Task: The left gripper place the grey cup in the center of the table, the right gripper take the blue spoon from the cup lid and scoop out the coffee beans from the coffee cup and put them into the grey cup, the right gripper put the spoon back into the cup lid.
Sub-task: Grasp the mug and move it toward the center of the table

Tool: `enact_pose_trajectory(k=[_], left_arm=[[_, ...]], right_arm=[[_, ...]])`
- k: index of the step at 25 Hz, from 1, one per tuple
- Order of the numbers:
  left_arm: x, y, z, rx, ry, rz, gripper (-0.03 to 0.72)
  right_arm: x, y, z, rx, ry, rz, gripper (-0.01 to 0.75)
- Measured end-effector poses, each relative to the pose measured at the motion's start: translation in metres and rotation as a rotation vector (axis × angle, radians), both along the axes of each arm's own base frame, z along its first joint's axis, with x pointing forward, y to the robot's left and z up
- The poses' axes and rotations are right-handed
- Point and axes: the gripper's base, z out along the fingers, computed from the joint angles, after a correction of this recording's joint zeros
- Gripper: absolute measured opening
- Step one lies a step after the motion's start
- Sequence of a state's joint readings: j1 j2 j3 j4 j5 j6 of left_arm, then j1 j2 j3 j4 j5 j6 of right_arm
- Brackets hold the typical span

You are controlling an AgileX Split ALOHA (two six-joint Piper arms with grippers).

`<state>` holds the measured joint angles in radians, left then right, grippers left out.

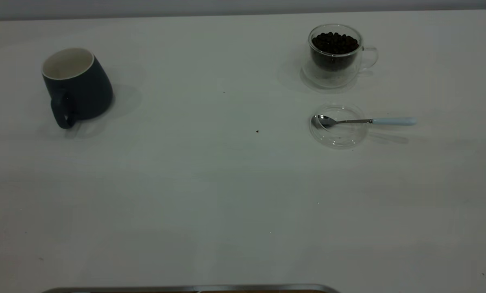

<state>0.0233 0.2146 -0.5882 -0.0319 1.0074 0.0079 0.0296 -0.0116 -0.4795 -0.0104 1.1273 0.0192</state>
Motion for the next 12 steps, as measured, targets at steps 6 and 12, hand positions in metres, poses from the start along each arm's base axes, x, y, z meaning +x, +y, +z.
enact_pose_trajectory(k=[6, 12], left_arm=[[0.064, 0.002, 0.024, 0.022, 0.190, -0.025, 0.567], [0.146, 0.004, 0.017, 0.043, 0.465, -0.060, 0.567]], right_arm=[[0.000, 0.000, 0.000, 0.000, 0.000, 0.000, 0.589], [0.000, 0.000, 0.000, 0.000, 0.000, 0.000, 0.589]])
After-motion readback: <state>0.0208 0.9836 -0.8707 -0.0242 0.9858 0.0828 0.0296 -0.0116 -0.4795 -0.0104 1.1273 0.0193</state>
